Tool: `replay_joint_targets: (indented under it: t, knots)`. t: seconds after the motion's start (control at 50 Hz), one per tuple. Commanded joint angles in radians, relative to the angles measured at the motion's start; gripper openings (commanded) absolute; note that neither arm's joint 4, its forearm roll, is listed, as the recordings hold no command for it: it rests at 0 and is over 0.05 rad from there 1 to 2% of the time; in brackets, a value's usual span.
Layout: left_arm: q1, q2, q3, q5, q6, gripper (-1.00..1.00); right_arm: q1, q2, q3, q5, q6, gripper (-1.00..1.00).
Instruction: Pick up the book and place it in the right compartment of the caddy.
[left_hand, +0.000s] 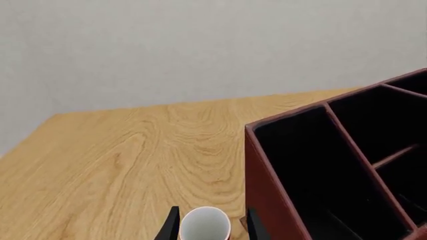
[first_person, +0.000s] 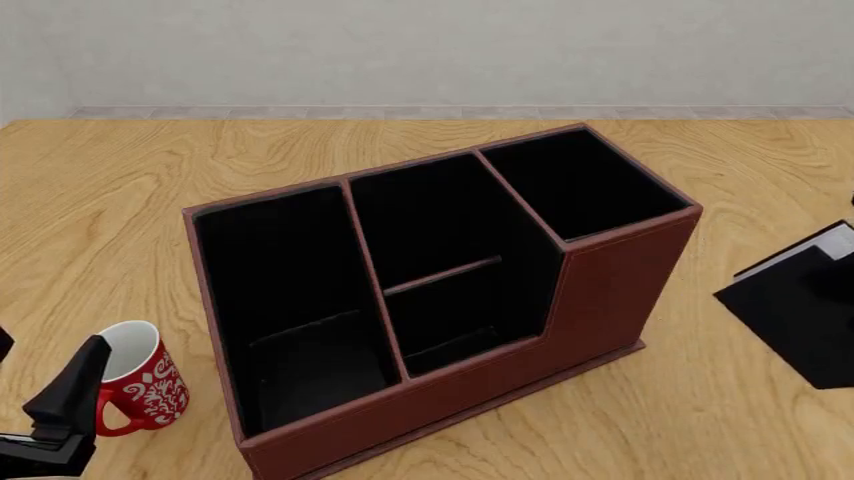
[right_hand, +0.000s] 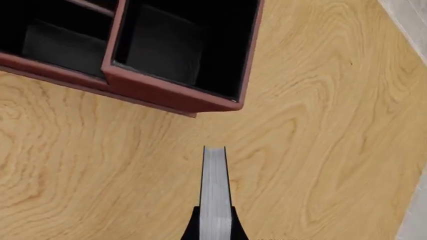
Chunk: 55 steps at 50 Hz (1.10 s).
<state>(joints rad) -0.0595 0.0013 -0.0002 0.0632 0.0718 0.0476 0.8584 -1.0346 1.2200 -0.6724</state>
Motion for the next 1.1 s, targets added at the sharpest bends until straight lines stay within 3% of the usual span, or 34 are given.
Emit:
replay_joint_targets:
  t: [0.02, 0.22, 0.78, 0.88, 0.9, 0.98, 1.1]
  knots:
    - [-0.003, 0.0, 0.0, -0.008, -0.001, 1.0, -0.081, 0.013, -0.125, 0.0, -0.019, -1.0]
    - [-0.013, 0.002, 0.0, -0.011, 0.002, 1.0, -0.078, 0.067, -0.315, 0.0, -0.012, -1.0]
    - [-0.014, 0.002, -0.001, -0.013, 0.005, 1.0, 0.048, 0.179, -0.57, 0.0, 0.084, -1.0]
    - [-0.015, 0.002, -0.001, -0.014, 0.006, 1.0, 0.075, 0.192, -0.613, 0.0, 0.124, -1.0]
    - [-0.013, 0.002, -0.001, -0.013, 0.008, 1.0, 0.112, 0.196, -0.626, 0.0, 0.166, -1.0]
    - [-0.011, 0.001, -0.001, -0.013, 0.007, 1.0, 0.155, 0.203, -0.661, 0.0, 0.208, -1.0]
    - [-0.011, 0.001, -0.001, -0.009, 0.007, 1.0, 0.19, 0.211, -0.689, 0.0, 0.223, -1.0]
